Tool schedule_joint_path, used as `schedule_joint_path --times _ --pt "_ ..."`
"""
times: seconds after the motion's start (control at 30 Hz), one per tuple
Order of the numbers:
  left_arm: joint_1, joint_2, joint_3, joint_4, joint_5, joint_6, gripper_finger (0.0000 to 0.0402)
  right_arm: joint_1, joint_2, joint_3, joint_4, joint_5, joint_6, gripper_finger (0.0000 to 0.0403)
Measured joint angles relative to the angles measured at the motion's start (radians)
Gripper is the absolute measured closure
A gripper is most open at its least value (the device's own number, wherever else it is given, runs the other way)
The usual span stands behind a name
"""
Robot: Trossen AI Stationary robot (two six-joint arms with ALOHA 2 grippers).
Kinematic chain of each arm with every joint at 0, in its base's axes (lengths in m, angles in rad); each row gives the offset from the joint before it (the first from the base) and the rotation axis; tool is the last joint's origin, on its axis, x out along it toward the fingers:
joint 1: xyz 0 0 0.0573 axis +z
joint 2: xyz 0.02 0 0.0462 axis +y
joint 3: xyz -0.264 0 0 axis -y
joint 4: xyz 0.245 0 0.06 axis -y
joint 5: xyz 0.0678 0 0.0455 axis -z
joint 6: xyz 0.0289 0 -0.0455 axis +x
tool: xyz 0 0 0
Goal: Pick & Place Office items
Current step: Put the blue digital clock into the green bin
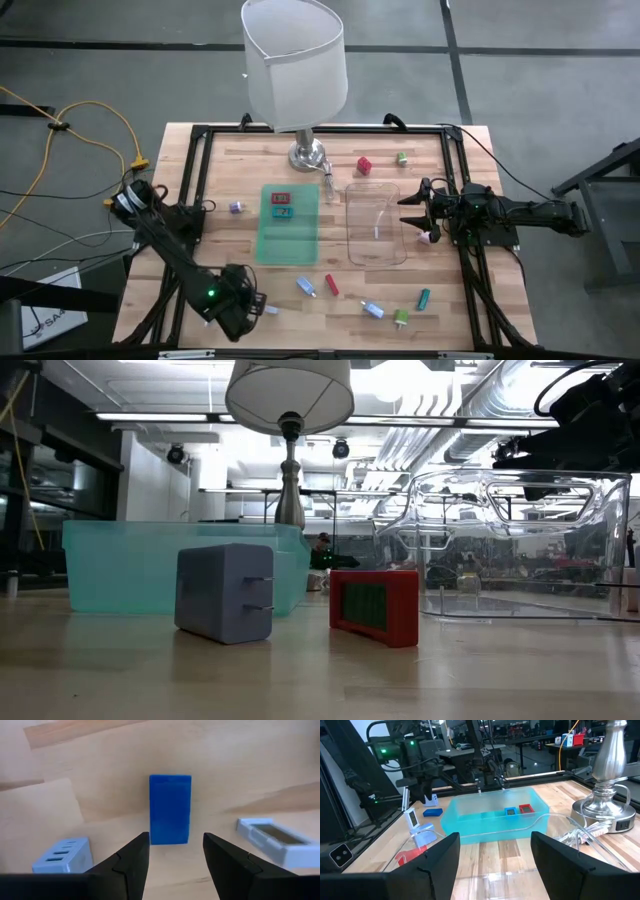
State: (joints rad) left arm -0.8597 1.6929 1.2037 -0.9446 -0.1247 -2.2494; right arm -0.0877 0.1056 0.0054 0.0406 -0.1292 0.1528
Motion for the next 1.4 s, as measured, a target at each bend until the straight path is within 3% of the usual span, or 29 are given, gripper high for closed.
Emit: schedule_joint_path --times 1.07,1.4 --pt "0.0 0.0 -0.002 -0.043 -0.018 0.071 0.0222 0.0 0.0 0.0 0.0 0.0 0.0 0.0171" --pt "0.005 0.0 -0.002 -0.041 -0.012 0.054 0.02 0.0 0.0 0.0 0.0 0.0 0.0 0.0171"
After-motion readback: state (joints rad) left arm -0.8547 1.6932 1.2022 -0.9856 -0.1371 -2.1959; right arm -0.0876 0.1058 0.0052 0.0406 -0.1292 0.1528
